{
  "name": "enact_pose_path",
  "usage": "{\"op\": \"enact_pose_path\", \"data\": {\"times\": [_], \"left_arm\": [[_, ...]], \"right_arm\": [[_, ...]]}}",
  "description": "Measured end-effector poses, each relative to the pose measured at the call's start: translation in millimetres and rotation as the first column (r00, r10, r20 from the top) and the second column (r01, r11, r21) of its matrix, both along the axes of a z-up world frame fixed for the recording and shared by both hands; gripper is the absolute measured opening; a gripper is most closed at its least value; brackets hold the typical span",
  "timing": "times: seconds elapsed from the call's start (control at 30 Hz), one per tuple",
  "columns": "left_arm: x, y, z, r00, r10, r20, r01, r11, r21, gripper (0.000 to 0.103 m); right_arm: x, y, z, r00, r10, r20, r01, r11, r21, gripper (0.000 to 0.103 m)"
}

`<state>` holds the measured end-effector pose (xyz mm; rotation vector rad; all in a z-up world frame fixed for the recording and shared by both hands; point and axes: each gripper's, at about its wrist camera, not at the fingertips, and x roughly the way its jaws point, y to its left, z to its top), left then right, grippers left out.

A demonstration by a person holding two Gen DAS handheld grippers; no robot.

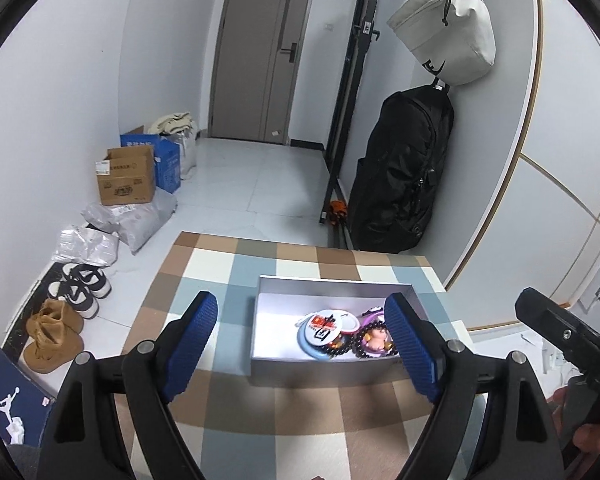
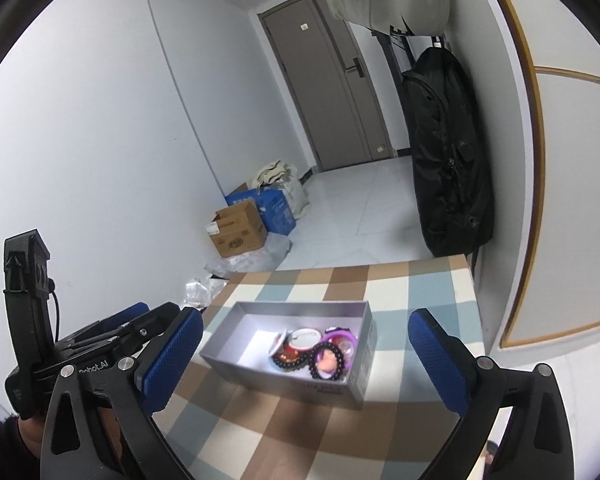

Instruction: Organize jewelry

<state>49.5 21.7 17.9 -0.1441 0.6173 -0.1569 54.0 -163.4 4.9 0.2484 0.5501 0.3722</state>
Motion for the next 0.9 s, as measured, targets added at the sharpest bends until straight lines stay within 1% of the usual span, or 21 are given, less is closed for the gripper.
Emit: {"op": "enact_pose_path", "data": {"times": [0.17,0.27,0.4,0.57,0.6,0.63,0.67,0.8,0.9], "left_arm": [[-13,4,-4,1.0,0.014,0.014,-0.014,1.0,0.016,0.082],[-22,5,-10,0.998,0.042,0.037,-0.044,0.998,0.044,0.082],[-26,5,-15,0.998,0.052,0.018,-0.052,0.998,0.022,0.083],[-31,2,-13,0.998,0.043,0.039,-0.044,0.999,0.032,0.083],[-32,1,-12,0.998,0.041,0.044,-0.043,0.999,0.03,0.085],[-33,1,-12,0.998,0.041,0.045,-0.042,0.999,0.028,0.092],[-34,1,-11,0.998,0.046,0.05,-0.047,0.999,0.022,0.094],[-38,1,-11,0.997,0.048,0.054,-0.049,0.999,0.014,0.095],[-39,-1,-11,0.997,0.041,0.058,-0.043,0.999,0.027,0.095]], "right_arm": [[-12,3,-5,1.0,0.01,0.003,-0.01,1.0,-0.014,0.103],[-18,9,-8,1.0,0.022,0.003,-0.022,0.999,-0.024,0.103],[-25,18,-12,0.999,0.04,0.016,-0.039,0.998,-0.041,0.103],[-30,29,-19,0.998,0.053,0.015,-0.052,0.996,-0.075,0.103],[-32,30,-19,0.998,0.053,0.018,-0.051,0.995,-0.081,0.103],[-33,30,-19,0.998,0.051,0.023,-0.049,0.995,-0.083,0.103],[-35,29,-19,0.998,0.05,0.026,-0.047,0.996,-0.08,0.103],[-41,30,-20,0.998,0.05,0.031,-0.048,0.996,-0.073,0.103],[-42,31,-21,0.998,0.055,0.03,-0.053,0.995,-0.084,0.103]]}}
